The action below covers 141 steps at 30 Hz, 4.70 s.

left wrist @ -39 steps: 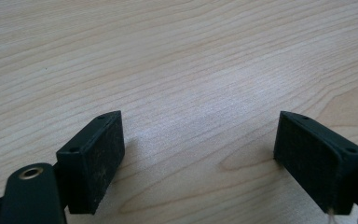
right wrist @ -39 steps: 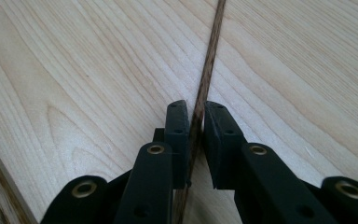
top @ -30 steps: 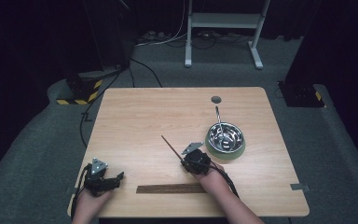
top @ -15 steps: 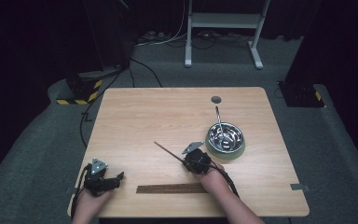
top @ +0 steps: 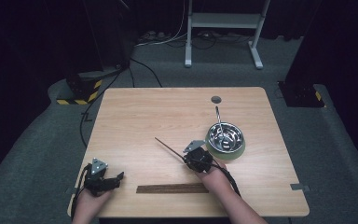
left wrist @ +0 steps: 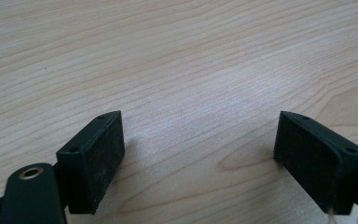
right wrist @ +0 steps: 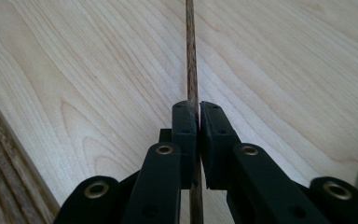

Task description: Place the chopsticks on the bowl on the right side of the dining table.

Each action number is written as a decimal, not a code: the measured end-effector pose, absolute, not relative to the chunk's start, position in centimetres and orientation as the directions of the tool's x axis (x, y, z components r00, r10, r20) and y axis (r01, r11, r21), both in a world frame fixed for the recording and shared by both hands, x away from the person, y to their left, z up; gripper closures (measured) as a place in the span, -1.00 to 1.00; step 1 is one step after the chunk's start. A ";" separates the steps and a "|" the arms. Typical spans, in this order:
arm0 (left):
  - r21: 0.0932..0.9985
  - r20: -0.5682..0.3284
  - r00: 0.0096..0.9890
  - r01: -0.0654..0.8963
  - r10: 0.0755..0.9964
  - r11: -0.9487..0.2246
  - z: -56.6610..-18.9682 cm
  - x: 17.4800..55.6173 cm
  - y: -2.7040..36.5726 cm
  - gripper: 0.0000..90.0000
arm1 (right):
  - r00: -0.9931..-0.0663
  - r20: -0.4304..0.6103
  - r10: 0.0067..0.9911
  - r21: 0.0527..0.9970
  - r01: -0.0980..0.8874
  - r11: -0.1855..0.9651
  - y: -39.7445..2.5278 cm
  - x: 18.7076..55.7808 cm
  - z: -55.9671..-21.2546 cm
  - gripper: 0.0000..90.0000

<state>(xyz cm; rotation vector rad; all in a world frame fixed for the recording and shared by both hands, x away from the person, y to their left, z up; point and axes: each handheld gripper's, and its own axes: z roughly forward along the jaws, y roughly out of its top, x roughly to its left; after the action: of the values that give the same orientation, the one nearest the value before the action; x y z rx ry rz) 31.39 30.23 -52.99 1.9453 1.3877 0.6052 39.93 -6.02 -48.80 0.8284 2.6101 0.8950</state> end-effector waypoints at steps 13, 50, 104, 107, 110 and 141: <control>0.740 -0.006 0.328 0.637 0.945 -0.216 -53.0 31.4 30.2 -0.64 | -0.782 -0.080 0.618 0.661 0.423 0.620 -9.0 39.8 -46.6 0.89; 0.741 -0.005 0.331 0.635 0.944 -0.219 -53.0 31.4 30.2 -0.64 | -0.615 -0.106 0.781 0.652 0.550 0.522 -17.7 44.5 -44.9 0.89; 0.738 -0.003 0.337 0.636 0.941 -0.225 -53.0 31.4 30.2 -0.64 | -0.656 -0.095 0.749 0.673 0.512 0.534 -17.9 44.0 -45.2 0.49; 0.738 -0.003 0.337 0.636 0.941 -0.226 -53.0 31.4 30.3 -0.64 | -0.666 -0.103 0.739 0.698 0.481 0.531 -17.3 43.0 -44.0 0.45; 0.738 -0.003 0.337 0.636 0.941 -0.225 -53.0 31.4 30.3 -0.64 | -0.674 -0.104 0.732 0.724 0.453 0.520 -16.3 41.8 -43.2 0.41; 0.738 -0.004 0.337 0.636 0.941 -0.225 -53.0 31.4 30.2 -0.64 | -0.844 -0.036 0.535 0.647 0.388 0.656 -7.5 33.4 -50.3 0.36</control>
<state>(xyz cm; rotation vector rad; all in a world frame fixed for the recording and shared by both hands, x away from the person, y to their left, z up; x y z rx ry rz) 31.43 30.25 -52.97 1.9549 1.3791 0.6034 33.41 -7.46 -50.30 0.7501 2.6502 0.9576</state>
